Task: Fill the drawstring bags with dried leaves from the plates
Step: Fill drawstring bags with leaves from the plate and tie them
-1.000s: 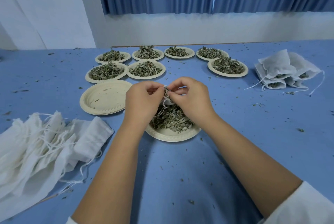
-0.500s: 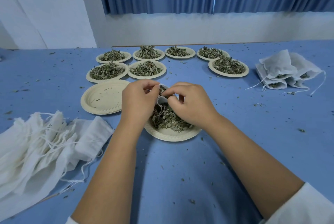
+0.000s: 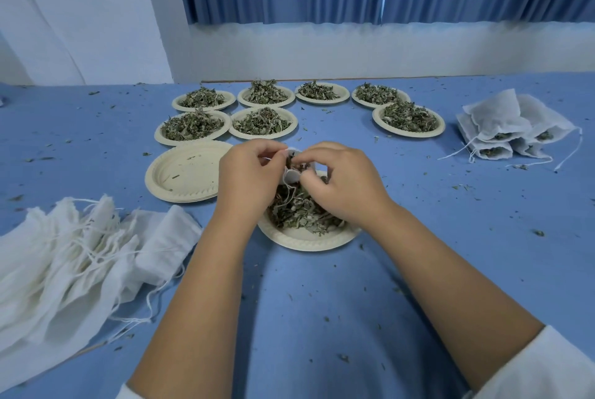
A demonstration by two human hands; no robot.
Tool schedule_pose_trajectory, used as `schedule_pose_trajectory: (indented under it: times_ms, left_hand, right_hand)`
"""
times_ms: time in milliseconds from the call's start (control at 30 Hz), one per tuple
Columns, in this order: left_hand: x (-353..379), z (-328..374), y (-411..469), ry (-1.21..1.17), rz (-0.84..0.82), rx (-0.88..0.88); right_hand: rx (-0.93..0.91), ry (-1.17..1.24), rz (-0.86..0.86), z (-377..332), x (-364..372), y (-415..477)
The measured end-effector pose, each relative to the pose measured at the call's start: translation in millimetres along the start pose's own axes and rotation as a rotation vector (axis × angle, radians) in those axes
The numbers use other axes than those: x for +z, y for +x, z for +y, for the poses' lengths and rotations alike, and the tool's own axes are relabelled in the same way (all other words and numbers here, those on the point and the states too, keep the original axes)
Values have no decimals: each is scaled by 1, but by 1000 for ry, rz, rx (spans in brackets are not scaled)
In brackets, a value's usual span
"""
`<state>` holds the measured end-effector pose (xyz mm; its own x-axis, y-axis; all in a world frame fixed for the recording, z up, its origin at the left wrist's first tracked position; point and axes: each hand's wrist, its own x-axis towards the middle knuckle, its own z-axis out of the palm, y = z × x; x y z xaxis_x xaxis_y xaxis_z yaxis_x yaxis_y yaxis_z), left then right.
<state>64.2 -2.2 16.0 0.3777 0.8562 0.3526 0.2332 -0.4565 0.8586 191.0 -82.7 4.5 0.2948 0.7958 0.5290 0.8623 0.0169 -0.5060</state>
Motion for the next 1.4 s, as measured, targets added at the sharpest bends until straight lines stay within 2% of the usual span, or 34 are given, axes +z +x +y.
schedule_pose_trajectory:
  times_ms: [233, 300, 400, 467, 633, 700, 833, 900, 1000, 1133, 1200, 1400]
  left_hand:
    - [2, 3, -2, 5, -79, 79]
    - [2, 2, -2, 17, -48, 73]
    - [0, -2, 0, 23, 12, 34]
    - [-2, -2, 2, 3, 13, 15]
    - [2, -1, 0, -19, -61, 15]
    - [1, -2, 0, -8, -27, 15]
    - [-4, -6, 5, -38, 81, -17]
    - [-5, -8, 6, -39, 120, -30]
    - [-6, -9, 7, -32, 179, -26]
    - [-8, -11, 8, -21, 219, -7]
    - [-7, -11, 8, -16, 206, -6]
    - [-3, -12, 7, 33, 165, 7]
  right_hand:
    - [-30, -156, -243, 1, 7, -4]
    - [-44, -128, -207, 2, 7, -4]
    - [-20, -25, -44, 2, -1, 0]
    - [9, -37, -29, 3, -5, 2]
    - [-30, -111, -335, 3, 0, 1]
    - [-45, -75, -270, 3, -1, 0]
    - [27, 71, 44, 6, -11, 4]
    - [77, 41, 69, 8, -12, 6]
    - [132, -116, -173, 13, -11, 6]
    - [100, -219, -449, 12, -1, 0]
    - [71, -234, -486, 10, 5, -1]
    - [24, -247, -426, 10, 10, -1]
